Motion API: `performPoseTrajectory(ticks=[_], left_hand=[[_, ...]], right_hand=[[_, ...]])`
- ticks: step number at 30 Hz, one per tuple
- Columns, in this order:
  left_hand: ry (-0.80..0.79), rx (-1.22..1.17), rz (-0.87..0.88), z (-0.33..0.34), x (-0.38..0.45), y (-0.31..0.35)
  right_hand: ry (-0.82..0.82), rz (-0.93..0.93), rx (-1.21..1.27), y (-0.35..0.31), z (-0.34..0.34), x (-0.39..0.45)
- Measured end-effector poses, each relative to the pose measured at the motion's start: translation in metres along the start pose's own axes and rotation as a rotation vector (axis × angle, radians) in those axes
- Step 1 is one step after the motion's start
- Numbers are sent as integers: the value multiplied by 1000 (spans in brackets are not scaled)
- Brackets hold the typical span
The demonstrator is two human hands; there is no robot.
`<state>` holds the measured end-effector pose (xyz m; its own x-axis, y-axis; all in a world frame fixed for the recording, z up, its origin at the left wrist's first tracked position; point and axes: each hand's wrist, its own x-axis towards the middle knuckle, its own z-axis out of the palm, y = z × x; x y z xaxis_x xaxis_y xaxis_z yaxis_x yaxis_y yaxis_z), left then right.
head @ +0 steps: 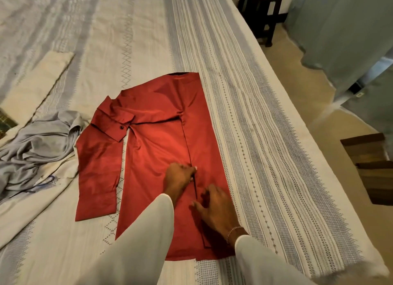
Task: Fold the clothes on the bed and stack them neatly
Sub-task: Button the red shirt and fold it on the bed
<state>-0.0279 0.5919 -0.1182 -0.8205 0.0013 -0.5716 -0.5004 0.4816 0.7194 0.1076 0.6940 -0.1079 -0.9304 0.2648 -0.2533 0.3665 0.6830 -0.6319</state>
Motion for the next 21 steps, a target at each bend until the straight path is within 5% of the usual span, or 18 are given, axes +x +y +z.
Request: performPoseTrajectory(ticks=[9,21], left_hand=[[-63,-215,-107,-2,51,25],[-33,-216,-61,-10,67,11]], right_hand=[[-16,99,35,4,20,9],[-116,-88,-92,-3,24,-9]])
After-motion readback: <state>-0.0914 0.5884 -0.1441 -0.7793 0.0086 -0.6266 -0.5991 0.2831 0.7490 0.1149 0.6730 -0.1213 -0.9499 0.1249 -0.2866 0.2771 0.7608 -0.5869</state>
